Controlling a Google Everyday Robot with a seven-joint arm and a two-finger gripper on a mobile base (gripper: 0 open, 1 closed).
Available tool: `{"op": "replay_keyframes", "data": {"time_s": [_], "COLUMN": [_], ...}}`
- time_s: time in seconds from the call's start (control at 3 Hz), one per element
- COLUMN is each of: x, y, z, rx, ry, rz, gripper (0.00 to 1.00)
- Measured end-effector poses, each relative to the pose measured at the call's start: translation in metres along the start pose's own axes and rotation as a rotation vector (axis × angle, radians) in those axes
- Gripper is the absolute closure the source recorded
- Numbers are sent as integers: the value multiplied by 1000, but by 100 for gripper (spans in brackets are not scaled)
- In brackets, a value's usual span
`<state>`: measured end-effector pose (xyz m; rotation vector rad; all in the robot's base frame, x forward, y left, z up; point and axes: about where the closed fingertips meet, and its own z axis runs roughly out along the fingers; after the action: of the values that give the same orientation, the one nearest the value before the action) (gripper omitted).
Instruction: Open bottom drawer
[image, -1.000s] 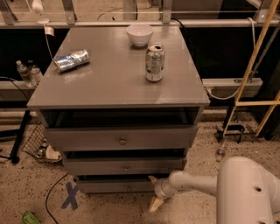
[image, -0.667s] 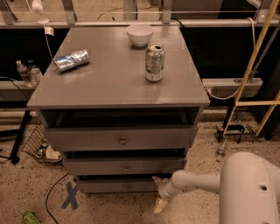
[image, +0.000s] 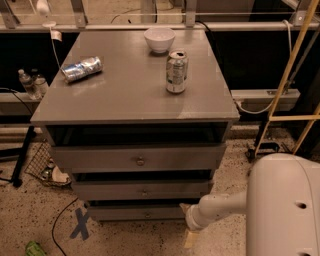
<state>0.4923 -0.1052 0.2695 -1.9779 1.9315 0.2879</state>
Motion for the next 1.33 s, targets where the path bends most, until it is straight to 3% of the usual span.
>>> {"op": "replay_keyframes", "data": {"time_s": [0.33, 0.67, 1.0, 1.33], "x": [6, 7, 11, 21], "y": [9, 12, 9, 0], "z": [-27, -33, -51, -110], "rx": [-5, -8, 35, 159], "ry": [48, 57, 85, 148], "rz": [9, 11, 8, -3], "gripper": [0, 0, 0, 0]}}
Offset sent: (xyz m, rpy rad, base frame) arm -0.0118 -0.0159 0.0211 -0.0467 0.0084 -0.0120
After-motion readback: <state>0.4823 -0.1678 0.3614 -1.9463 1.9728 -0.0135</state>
